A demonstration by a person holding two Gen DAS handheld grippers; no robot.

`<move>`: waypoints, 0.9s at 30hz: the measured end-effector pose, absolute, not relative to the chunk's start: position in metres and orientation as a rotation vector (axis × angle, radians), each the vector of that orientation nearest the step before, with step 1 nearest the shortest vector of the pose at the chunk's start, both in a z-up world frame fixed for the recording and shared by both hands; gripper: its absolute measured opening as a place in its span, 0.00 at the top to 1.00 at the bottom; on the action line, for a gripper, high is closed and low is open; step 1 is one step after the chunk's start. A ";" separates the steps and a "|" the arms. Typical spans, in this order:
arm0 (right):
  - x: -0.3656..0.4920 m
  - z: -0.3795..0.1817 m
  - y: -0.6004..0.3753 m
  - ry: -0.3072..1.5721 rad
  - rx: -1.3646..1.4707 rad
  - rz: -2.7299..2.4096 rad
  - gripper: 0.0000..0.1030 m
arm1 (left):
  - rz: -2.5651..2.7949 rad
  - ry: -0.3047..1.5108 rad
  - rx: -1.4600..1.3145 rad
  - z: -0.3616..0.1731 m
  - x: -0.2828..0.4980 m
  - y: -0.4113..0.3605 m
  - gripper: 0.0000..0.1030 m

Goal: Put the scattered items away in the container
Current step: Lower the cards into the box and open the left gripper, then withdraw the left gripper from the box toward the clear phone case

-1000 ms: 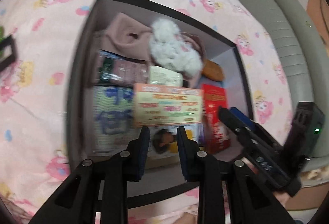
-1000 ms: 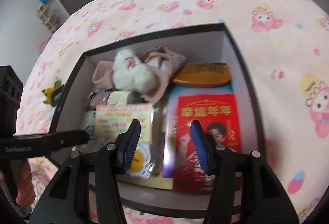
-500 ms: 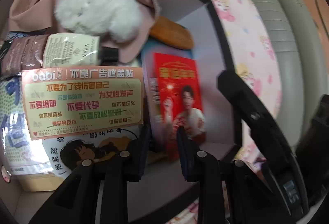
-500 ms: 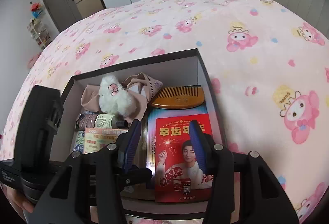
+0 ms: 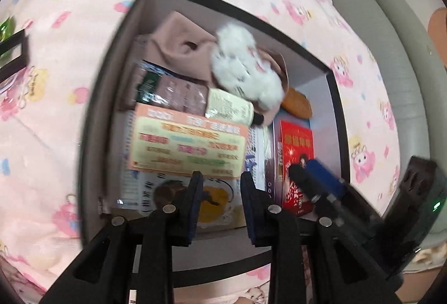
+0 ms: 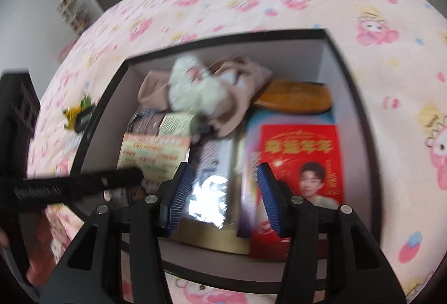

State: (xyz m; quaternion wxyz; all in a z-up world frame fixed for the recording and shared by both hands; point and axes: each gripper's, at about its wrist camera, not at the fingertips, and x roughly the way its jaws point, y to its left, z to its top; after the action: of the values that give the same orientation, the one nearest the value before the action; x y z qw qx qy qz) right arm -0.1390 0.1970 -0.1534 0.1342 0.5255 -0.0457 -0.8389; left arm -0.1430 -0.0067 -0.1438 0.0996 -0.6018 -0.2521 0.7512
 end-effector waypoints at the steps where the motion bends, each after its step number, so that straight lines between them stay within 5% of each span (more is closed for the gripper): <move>1: -0.139 -0.156 0.192 -0.111 1.533 -2.416 0.51 | 2.230 -0.738 -1.781 -0.141 -0.141 -0.010 0.77; 5: -0.138 -0.164 0.174 -0.028 1.559 -2.397 0.43 | 2.283 -0.706 -1.743 -0.130 -0.127 -0.023 0.77; 27: -0.144 -0.180 0.143 -0.103 1.597 -2.162 0.42 | 2.277 -0.716 -1.711 -0.133 -0.127 -0.035 0.77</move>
State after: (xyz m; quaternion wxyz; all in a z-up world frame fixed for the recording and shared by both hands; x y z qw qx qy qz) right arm -0.1442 0.1426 -0.1796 0.2238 0.5786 -0.0373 -0.7834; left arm -0.1269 -0.0353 -0.1330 0.1024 -0.5796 -0.2426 0.7712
